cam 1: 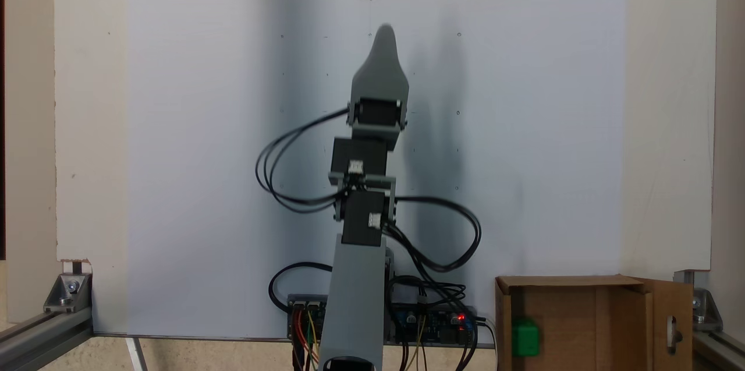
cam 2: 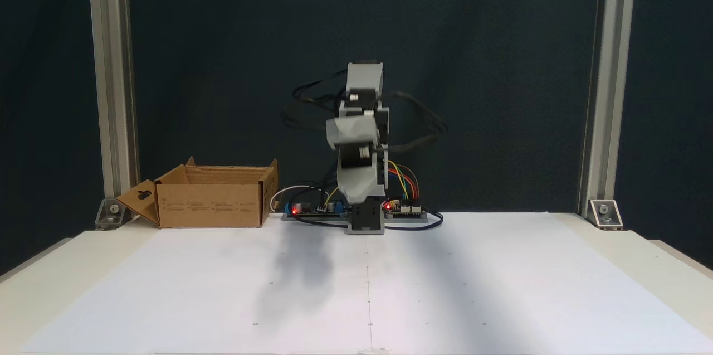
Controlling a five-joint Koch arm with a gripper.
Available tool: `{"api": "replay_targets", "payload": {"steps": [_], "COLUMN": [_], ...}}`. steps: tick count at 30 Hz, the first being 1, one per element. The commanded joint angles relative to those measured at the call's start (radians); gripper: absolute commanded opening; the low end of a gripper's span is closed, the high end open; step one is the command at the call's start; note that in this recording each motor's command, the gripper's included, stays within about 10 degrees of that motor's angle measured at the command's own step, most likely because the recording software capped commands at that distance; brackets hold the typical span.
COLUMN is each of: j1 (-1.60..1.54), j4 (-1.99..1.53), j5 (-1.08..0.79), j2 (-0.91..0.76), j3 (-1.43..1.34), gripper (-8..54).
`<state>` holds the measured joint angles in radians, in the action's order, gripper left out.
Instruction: Grasp a green dice and put it in the bin.
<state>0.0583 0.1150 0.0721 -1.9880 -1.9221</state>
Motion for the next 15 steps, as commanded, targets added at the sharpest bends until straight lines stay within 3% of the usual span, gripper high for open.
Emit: {"api": "replay_targets", "payload": {"steps": [1,15], "j1": [-0.005,-0.015], "j4": [0.168,0.480], "j5": [0.029,-0.012], "j2": [-0.043,-0.150], "j3": [-0.015,-0.430], "gripper": [43.3,43.2]}}
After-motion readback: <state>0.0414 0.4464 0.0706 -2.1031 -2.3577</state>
